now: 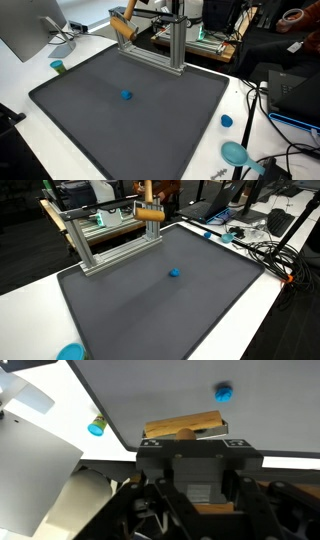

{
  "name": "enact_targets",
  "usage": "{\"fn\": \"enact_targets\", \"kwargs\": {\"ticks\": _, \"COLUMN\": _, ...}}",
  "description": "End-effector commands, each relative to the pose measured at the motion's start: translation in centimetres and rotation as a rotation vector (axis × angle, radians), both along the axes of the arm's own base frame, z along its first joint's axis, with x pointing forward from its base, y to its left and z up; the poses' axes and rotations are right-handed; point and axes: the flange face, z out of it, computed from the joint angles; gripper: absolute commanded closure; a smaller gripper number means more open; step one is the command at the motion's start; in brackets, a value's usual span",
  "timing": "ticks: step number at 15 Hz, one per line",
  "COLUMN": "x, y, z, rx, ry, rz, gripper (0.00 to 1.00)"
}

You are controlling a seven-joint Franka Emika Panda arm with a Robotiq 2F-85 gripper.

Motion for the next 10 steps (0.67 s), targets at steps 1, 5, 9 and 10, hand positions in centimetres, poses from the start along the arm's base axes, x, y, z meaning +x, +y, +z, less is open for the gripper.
{"fn": "enact_targets", "kwargs": {"ticks": 1, "x": 2.8, "y": -3.3, "z": 1.3, "rx": 0.081, "ry": 0.046, "rz": 0.154, "gripper": 0.78}}
{"fn": "enact_targets", "kwargs": {"ticks": 5, "x": 6.0, "y": -6.4, "z": 0.5, "rx": 0.246, "ry": 0.129, "rz": 0.252, "gripper": 0.78}}
{"fn": "enact_targets", "kwargs": {"ticks": 9, "x": 7.9, "y": -6.6, "z": 0.0, "rx": 0.401, "ry": 0.262, "rz": 0.232, "gripper": 0.78}}
{"fn": "enact_targets", "kwargs": {"ticks": 10, "x": 6.5, "y": -6.9, "z": -1.0, "rx": 0.347, "ry": 0.227, "rz": 0.203, "gripper": 0.53}}
